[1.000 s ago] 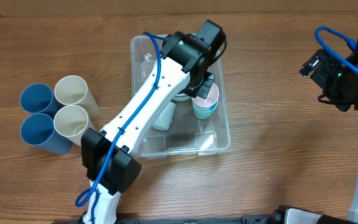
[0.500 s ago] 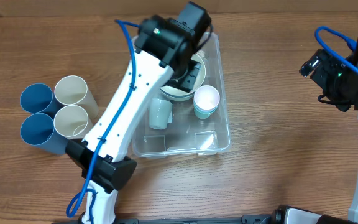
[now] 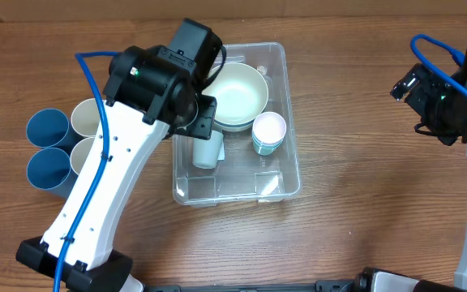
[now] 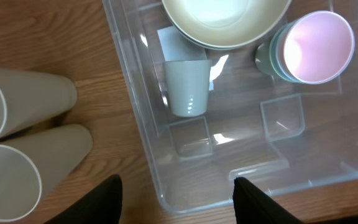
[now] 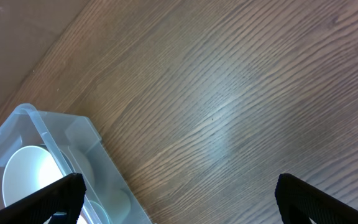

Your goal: Pack container

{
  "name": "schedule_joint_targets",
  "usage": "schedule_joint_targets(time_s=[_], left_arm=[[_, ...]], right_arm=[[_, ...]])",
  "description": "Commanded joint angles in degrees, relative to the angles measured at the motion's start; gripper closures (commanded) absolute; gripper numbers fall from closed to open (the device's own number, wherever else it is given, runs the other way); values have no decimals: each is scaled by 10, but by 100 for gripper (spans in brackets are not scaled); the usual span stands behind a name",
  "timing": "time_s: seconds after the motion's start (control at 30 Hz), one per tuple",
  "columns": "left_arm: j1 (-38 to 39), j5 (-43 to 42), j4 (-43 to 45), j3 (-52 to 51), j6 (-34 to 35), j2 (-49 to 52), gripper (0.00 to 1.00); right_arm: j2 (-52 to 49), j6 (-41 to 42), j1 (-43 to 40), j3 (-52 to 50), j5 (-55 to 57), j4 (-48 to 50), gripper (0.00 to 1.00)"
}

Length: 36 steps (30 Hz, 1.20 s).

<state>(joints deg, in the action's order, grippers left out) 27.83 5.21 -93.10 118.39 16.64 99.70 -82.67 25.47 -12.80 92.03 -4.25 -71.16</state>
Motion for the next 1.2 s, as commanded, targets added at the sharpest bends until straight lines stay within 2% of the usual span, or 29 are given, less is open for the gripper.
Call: schedule_joint_targets(time_s=[0.0,0.13,0.2,0.33,0.4,0.53,0.73,0.87,1.17], left_arm=[[-15,-63,80,-80,-68,29,40],[-16,-51,112,-108,-165,62,41],[-20,-18,121,-108,-167,77,40],[-30,-16,125,-112,-178,96,42],[-30,-15,125,-118,-126,99,42],[-30,-4,125,-143,66,99,44],[-29,-23,190,-244,233,99,48],[-25,-27,235,-280,278,99,53],[-23,-21,281,-277,275,99,44]], right_arm=[[-1,3,-1,6,2,3,0],[-1,3,-1,6,2,3,0],[-1,3,-1,6,2,3,0],[-1,3,-1,6,2,3,0],[-1,3,-1,6,2,3,0],[-1,3,-1,6,2,3,0],[-1,3,-1,6,2,3,0],[-1,3,-1,6,2,3,0],[-1,3,-1,6,2,3,0]])
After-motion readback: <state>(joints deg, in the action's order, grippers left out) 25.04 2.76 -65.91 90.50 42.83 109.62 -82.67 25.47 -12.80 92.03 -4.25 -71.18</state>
